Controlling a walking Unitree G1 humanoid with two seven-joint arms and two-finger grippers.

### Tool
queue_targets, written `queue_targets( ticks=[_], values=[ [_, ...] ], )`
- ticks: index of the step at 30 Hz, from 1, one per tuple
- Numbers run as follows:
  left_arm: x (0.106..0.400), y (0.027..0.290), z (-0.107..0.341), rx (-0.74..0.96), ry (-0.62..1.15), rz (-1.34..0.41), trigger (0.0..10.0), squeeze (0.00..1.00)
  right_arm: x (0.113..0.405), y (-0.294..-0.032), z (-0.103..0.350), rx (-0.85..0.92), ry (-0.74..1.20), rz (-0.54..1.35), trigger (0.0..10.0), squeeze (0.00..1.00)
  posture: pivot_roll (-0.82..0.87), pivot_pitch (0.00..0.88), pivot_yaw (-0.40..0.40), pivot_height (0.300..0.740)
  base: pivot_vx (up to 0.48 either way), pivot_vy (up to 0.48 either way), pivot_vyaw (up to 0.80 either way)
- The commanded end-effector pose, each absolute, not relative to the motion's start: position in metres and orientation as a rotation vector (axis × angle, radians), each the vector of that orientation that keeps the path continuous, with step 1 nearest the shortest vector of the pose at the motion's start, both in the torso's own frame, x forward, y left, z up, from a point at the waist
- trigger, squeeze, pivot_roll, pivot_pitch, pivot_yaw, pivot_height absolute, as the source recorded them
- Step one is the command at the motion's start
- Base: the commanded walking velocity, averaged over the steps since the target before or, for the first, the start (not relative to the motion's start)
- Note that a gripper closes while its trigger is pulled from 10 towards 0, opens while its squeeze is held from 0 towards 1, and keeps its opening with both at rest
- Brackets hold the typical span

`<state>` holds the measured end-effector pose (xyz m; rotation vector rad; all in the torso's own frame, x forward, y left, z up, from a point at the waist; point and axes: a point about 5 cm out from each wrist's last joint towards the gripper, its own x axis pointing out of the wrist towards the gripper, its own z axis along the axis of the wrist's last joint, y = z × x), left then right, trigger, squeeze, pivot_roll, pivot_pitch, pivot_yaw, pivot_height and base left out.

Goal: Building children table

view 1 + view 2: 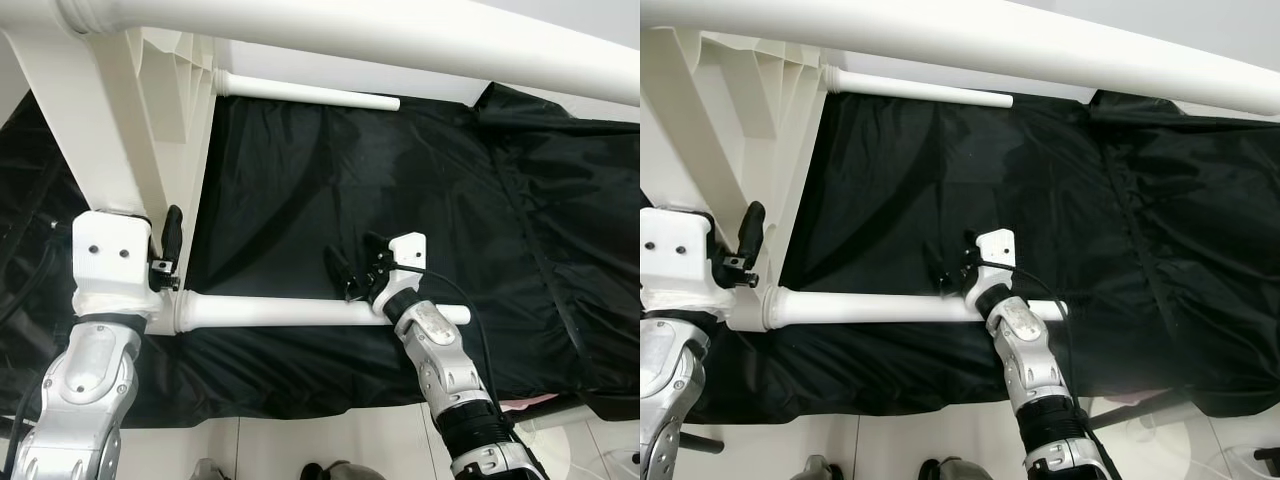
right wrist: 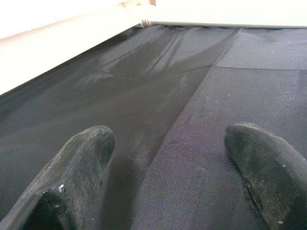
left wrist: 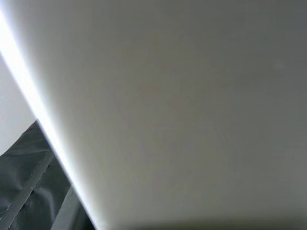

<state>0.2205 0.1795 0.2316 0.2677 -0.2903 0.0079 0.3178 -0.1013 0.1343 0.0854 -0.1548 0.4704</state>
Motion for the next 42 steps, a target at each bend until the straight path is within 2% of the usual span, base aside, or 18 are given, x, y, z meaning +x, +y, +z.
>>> queue_targets(
  ticks=[1, 3, 4, 10, 11, 12, 13, 17, 19, 22, 34, 42],
  values=[
    [0.216, 0.199, 0.238, 0.314, -0.33, 0.196, 10.0, 0.83, 0.314, -0.102, 0.112, 0.092, -0.055, 0.47, 10.0, 0.0, 0.12, 0.171, -0.098, 0.74, 0.0, 0.0, 0.0],
    [0.217, 0.2, 0.237, 0.29, -0.325, 0.191, 10.0, 0.83, 0.315, -0.101, 0.113, 0.091, -0.056, 0.473, 10.0, 0.0, 0.12, 0.17, -0.096, 0.74, 0.0, 0.0, 0.0],
    [0.218, 0.2, 0.237, 0.27, -0.326, 0.181, 10.0, 1.0, 0.315, -0.101, 0.113, 0.09, -0.057, 0.475, 10.0, 0.0, 0.12, 0.167, -0.095, 0.74, 0.0, 0.0, 0.0],
    [0.219, 0.196, 0.237, 0.281, -0.327, 0.155, 10.0, 1.0, 0.315, -0.1, 0.113, 0.094, -0.06, 0.472, 10.0, 0.0, 0.12, 0.162, -0.088, 0.74, 0.0, 0.0, 0.0],
    [0.219, 0.195, 0.236, 0.29, -0.326, 0.146, 10.0, 0.4, 0.315, -0.101, 0.113, 0.094, -0.06, 0.471, 10.0, 0.0, 0.12, 0.162, -0.088, 0.74, 0.0, 0.0, 0.0],
    [0.219, 0.195, 0.236, 0.29, -0.326, 0.146, 10.0, 0.4, 0.315, -0.101, 0.113, 0.094, -0.06, 0.471, 10.0, 0.0, 0.12, 0.162, -0.088, 0.74, 0.0, 0.0, 0.0],
    [0.218, 0.194, 0.235, 0.303, -0.327, 0.138, 10.0, 0.0, 0.315, -0.101, 0.112, 0.095, -0.059, 0.47, 10.0, 0.0, 0.12, 0.162, -0.086, 0.74, 0.0, 0.0, 0.0],
    [0.216, 0.193, 0.235, 0.279, -0.337, 0.085, 10.0, 0.0, 0.314, -0.102, 0.111, 0.094, -0.058, 0.468, 10.0, 0.0, 0.12, 0.165, -0.085, 0.74, 0.0, 0.0, 0.0],
    [0.212, 0.19, 0.236, 0.206, -0.351, 0.006, 10.0, 0.0, 0.314, -0.102, 0.11, 0.094, -0.055, 0.467, 10.0, 0.0, 0.13, 0.167, -0.088, 0.74, 0.0, 0.0, 0.0],
    [0.205, 0.186, 0.24, 0.195, -0.379, -0.062, 10.0, 0.0, 0.314, -0.1, 0.109, 0.095, -0.05, 0.477, 10.0, 0.0, 0.13, 0.17, -0.09, 0.74, 0.0, 0.0, 0.0],
    [0.181, 0.174, 0.249, 0.294, -0.479, -0.189, 10.0, 0.0, 0.315, -0.091, 0.108, 0.097, -0.041, 0.519, 10.0, 0.0, 0.18, 0.175, -0.121, 0.74, 0.0, 0.0, 0.0],
    [0.165, 0.171, 0.252, 0.238, -0.5, -0.242, 10.0, 0.0, 0.317, -0.083, 0.106, 0.099, -0.03, 0.554, 10.0, 0.0, 0.2, 0.177, -0.136, 0.74, 0.0, 0.0, 0.0]
  ],
)
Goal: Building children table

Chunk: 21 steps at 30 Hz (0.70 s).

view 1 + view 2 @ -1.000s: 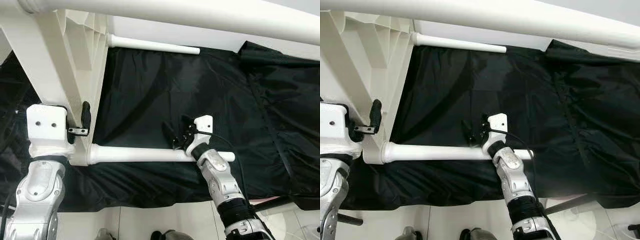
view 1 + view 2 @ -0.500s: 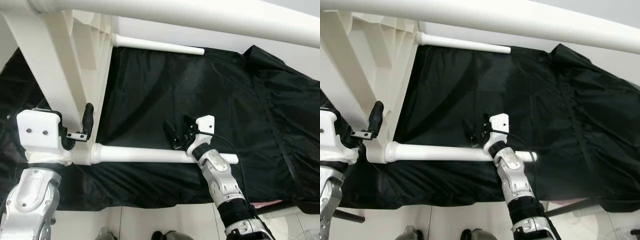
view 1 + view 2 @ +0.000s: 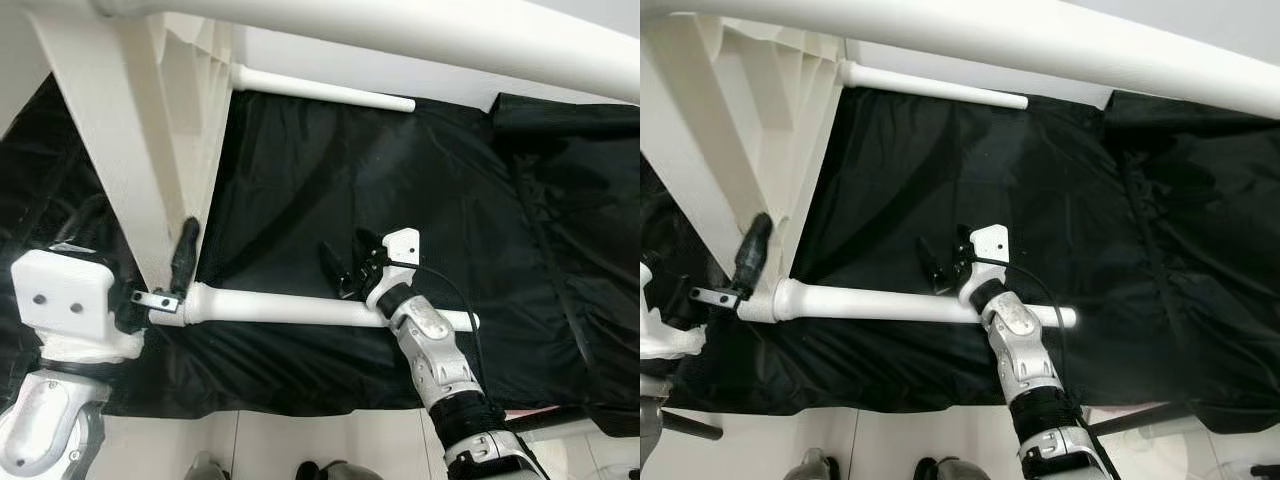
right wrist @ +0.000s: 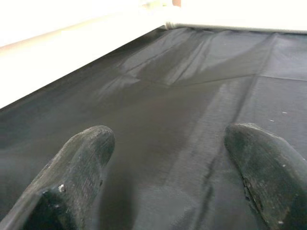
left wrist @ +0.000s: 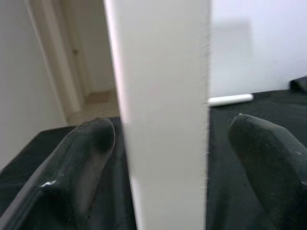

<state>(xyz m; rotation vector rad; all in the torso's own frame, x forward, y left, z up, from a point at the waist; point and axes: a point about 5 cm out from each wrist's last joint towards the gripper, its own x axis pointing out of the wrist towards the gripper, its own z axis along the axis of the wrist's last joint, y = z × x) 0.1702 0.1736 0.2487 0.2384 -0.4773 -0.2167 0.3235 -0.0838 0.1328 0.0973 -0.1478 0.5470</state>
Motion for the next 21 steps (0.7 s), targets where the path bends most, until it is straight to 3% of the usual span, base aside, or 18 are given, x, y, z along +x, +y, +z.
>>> queue_targets(
  ticks=[1, 17, 21],
  values=[
    [0.164, 0.17, 0.252, 0.238, -0.504, -0.243, 10.0, 0.0, 0.317, -0.082, 0.106, 0.099, -0.03, 0.556, 10.0, 0.0, 0.2, 0.177, -0.136, 0.74, 0.0, 0.0, 0.0],
    [0.147, 0.18, 0.268, 0.251, -0.6, -0.267, 10.0, 0.0, 0.321, -0.078, 0.106, 0.1, -0.022, 0.589, 10.0, 0.0, 0.24, 0.183, -0.163, 0.74, 0.0, 0.0, 0.0],
    [0.146, 0.178, 0.282, 0.269, -0.694, -0.26, 10.0, 0.0, 0.323, -0.072, 0.106, 0.095, -0.018, 0.613, 10.0, 0.0, 0.25, 0.182, -0.182, 0.74, 0.0, 0.0, 0.0]
  ],
)
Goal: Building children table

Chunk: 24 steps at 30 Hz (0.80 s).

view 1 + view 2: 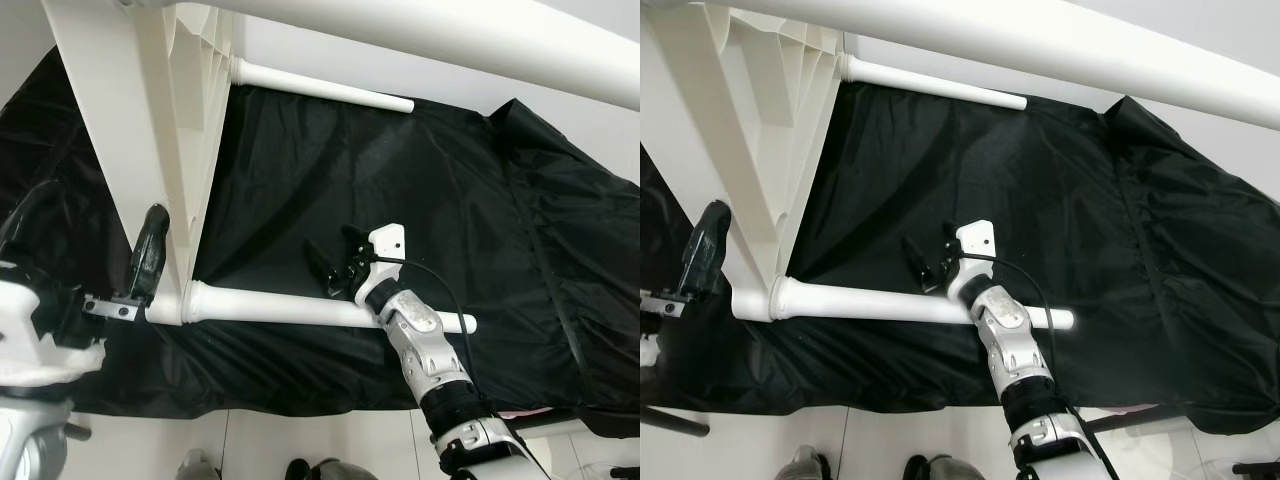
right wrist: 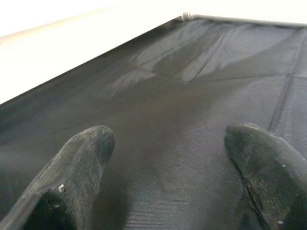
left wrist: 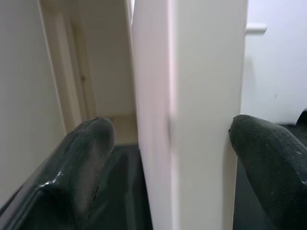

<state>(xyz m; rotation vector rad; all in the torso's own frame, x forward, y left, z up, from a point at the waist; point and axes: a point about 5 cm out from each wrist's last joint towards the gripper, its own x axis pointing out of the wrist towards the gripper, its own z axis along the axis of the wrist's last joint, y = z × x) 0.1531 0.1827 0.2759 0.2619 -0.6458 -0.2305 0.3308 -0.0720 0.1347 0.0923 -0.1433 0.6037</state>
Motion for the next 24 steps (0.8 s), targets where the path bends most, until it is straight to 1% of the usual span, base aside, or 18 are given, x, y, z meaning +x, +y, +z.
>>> queue_targets(
  ticks=[1, 2, 5, 8, 13, 21, 22, 24],
  values=[
    [0.145, 0.176, 0.282, 0.28, -0.698, -0.289, 10.0, 0.0, 0.323, -0.072, 0.106, 0.095, -0.018, 0.617, 10.0, 0.0, 0.25, 0.184, -0.187, 0.74, 0.0, 0.0, 0.0],
    [0.142, 0.172, 0.28, 0.314, -0.694, -0.355, 10.0, 0.0, 0.324, -0.071, 0.106, 0.094, -0.017, 0.625, 10.0, 0.0, 0.26, 0.186, -0.198, 0.74, 0.0, 0.0, 0.0],
    [0.141, 0.171, 0.279, 0.327, -0.691, -0.376, 10.0, 0.0, 0.325, -0.07, 0.106, 0.093, -0.016, 0.628, 10.0, 0.0, 0.27, 0.187, -0.205, 0.74, 0.0, 0.0, 0.0],
    [0.138, 0.169, 0.279, 0.385, -0.683, -0.458, 10.0, 0.0, 0.326, -0.067, 0.106, 0.084, -0.009, 0.651, 10.0, 0.0, 0.28, 0.187, -0.218, 0.74, 0.0, 0.0, 0.0],
    [0.136, 0.166, 0.278, 0.439, -0.678, -0.509, 10.0, 0.0, 0.329, -0.066, 0.107, 0.082, -0.008, 0.66, 10.0, 0.0, 0.29, 0.184, -0.225, 0.74, 0.0, 0.0, 0.0],
    [0.135, 0.168, 0.285, 0.474, -0.698, -0.532, 10.0, 0.0, 0.33, -0.066, 0.105, 0.082, -0.003, 0.665, 10.0, 0.0, 0.29, 0.184, -0.23, 0.74, 0.0, 0.0, 0.0],
    [0.133, 0.168, 0.286, 0.499, -0.676, -0.595, 10.0, 0.0, 0.329, -0.064, 0.103, 0.084, 0.004, 0.674, 10.0, 0.0, 0.3, 0.195, -0.233, 0.74, 0.0, 0.0, 0.0],
    [0.132, 0.168, 0.286, 0.501, -0.663, -0.617, 10.0, 0.0, 0.328, -0.063, 0.102, 0.086, 0.007, 0.678, 10.0, 0.0, 0.3, 0.195, -0.233, 0.74, 0.0, 0.0, 0.0]
  ],
)
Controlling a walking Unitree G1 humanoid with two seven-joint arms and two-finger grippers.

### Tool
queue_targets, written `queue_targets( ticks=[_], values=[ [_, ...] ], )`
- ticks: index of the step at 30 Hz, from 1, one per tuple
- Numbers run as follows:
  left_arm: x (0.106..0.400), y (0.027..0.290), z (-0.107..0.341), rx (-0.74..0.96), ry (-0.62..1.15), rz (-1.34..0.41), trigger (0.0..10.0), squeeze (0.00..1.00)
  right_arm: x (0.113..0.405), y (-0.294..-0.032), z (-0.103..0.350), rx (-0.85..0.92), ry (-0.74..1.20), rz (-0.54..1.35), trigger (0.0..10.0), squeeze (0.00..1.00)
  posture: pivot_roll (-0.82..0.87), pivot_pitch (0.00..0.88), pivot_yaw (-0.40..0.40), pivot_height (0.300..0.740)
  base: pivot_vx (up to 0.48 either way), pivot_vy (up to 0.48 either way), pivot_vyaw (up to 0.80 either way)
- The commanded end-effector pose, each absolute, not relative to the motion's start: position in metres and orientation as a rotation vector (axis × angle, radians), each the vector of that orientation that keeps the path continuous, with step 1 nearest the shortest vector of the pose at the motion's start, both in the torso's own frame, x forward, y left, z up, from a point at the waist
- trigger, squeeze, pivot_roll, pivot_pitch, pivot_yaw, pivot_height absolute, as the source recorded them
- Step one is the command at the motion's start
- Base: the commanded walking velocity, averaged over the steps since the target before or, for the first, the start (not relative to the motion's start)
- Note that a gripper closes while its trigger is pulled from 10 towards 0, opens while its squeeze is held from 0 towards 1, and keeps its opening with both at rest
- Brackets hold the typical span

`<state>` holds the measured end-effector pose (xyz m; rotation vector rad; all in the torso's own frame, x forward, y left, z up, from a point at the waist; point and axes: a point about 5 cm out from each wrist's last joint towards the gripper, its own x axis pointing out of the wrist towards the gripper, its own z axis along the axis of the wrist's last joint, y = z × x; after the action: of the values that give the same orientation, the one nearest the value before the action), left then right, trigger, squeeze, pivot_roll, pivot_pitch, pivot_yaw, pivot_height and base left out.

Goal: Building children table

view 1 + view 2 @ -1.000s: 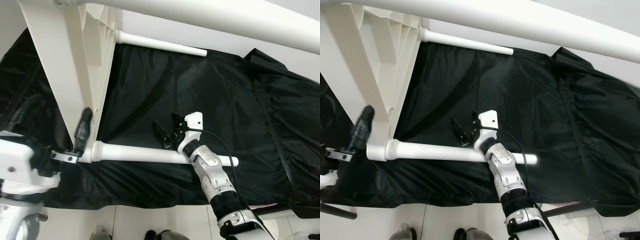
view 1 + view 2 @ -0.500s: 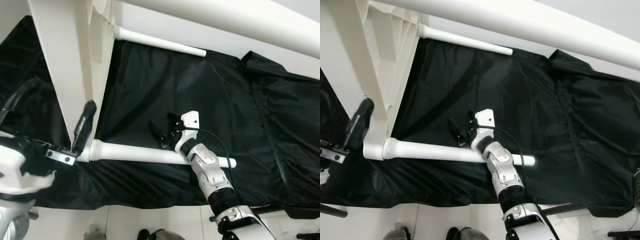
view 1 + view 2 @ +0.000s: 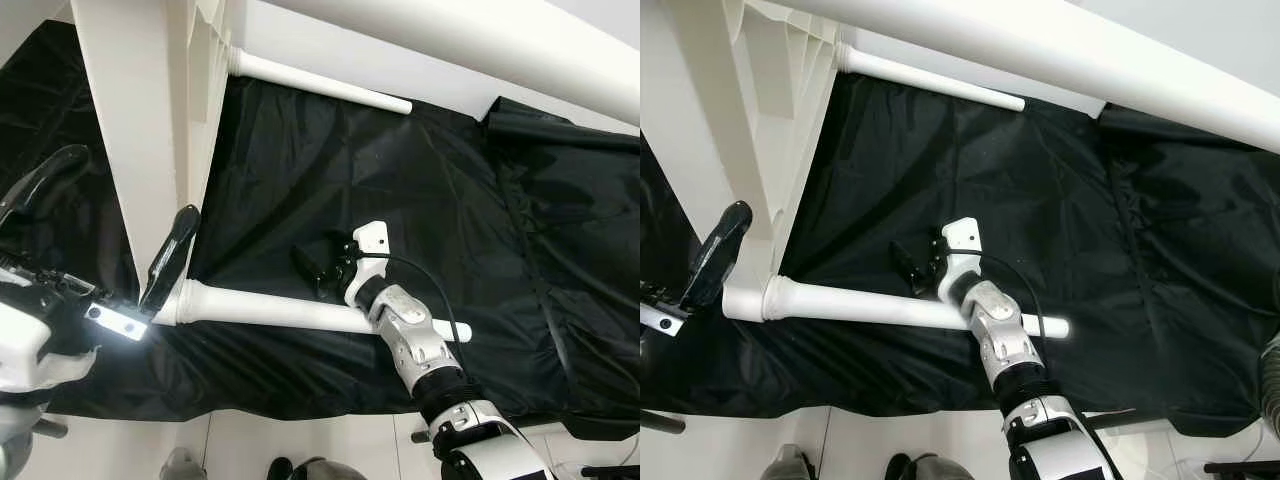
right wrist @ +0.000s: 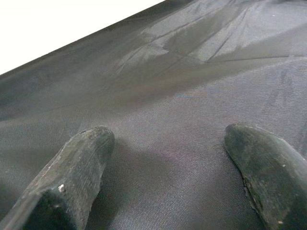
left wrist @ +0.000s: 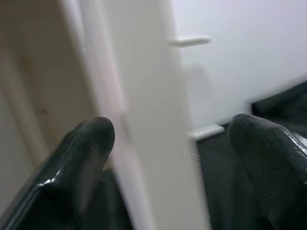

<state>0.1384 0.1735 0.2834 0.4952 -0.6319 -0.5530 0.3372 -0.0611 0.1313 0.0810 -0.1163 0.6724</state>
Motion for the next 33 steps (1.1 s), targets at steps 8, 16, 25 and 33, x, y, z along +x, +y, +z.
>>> queue_targets(
  ticks=[8, 16, 25, 33],
  values=[
    [0.126, 0.175, 0.284, 0.391, -0.597, -0.638, 10.0, 0.0, 0.328, -0.06, 0.1, 0.091, 0.011, 0.684, 10.0, 0.0, 0.3, 0.198, -0.234, 0.74, 0.0, 0.0, 0.0],
    [0.12, 0.184, 0.284, 0.326, -0.559, -0.625, 10.0, 0.0, 0.33, -0.061, 0.101, 0.091, 0.01, 0.678, 10.0, 0.0, 0.3, 0.195, -0.235, 0.74, 0.0, 0.0, 0.0],
    [0.105, 0.175, 0.259, 0.242, -0.385, -0.847, 10.0, 0.0, 0.331, -0.066, 0.1, 0.09, 0.004, 0.661, 10.0, 0.0, 0.29, 0.193, -0.222, 0.74, 0.0, 0.0, 0.0],
    [0.107, 0.165, 0.241, 0.246, -0.233, -0.933, 10.0, 0.0, 0.332, -0.072, 0.119, 0.241, -0.13, 0.624, 10.0, 0.0, 0.28, 0.195, -0.213, 0.74, 0.0, 0.0, 0.0]
  ],
)
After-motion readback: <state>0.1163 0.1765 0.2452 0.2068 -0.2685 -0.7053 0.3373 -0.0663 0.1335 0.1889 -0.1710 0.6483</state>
